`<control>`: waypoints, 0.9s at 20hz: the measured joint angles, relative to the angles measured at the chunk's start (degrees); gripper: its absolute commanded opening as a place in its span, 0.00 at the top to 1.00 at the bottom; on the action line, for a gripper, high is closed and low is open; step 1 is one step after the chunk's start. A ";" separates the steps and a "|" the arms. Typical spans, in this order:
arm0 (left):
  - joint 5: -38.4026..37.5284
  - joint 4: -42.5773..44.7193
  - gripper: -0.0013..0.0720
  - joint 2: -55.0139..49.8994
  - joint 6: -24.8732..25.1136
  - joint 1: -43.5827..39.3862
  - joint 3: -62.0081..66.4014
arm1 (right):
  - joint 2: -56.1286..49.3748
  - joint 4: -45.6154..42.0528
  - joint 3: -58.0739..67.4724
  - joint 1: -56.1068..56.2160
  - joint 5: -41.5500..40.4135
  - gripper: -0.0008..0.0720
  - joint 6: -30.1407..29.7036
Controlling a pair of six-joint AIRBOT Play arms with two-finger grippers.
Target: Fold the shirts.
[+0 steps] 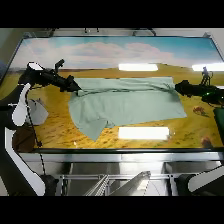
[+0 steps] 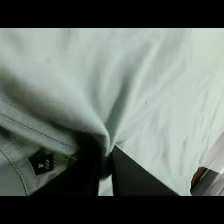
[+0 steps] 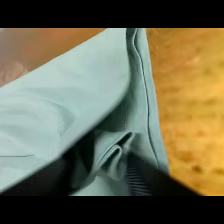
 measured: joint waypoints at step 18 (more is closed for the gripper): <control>-5.14 4.44 0.06 27.43 -2.32 7.78 -44.65 | 8.33 -27.19 -10.38 -13.11 20.26 0.49 6.43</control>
